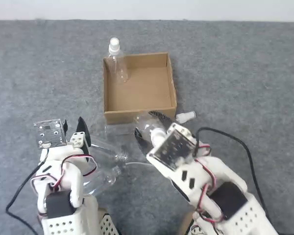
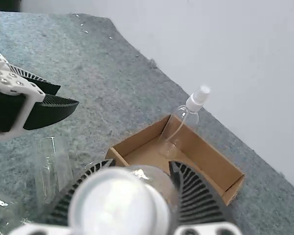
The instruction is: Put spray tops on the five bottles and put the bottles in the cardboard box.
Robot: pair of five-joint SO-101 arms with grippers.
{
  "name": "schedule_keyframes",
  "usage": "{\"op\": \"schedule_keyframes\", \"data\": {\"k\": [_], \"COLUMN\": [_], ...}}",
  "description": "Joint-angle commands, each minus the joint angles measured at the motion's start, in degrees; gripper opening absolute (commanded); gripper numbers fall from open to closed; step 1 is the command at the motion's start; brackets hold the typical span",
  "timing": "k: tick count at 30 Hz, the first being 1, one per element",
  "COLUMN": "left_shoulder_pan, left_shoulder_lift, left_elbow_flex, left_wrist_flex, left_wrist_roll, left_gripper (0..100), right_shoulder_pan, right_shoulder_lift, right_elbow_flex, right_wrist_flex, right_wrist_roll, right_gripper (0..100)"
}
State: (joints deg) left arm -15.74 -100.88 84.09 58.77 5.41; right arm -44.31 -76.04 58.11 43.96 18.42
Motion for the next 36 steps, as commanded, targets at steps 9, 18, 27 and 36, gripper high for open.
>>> {"op": "schedule_keyframes", "data": {"k": [9,18,27,36], "left_shoulder_pan": [-1.23,-1.23,-1.23,-1.23], "left_shoulder_lift": [-0.79,-0.79,-0.79,-0.79], "left_elbow_flex": [-0.57,-0.57,-0.57,-0.57], "left_wrist_flex": [-1.85,-1.85,-1.85,-1.85], "left_wrist_roll": [0.79,0.79,0.79,0.79], "left_gripper": [13,13,13,13], "right_shoulder_pan": [0.57,0.57,0.66,2.33], "right_shoulder_lift": [19.38,30.81,41.89,50.77], "right_elbow_flex": [-16.35,-24.7,-33.58,-41.76], "right_wrist_flex": [0.04,-0.31,-0.31,-0.31], "right_wrist_roll": [0.62,0.62,0.7,0.62], "right_gripper": [0.7,0.7,0.7,0.7]}}
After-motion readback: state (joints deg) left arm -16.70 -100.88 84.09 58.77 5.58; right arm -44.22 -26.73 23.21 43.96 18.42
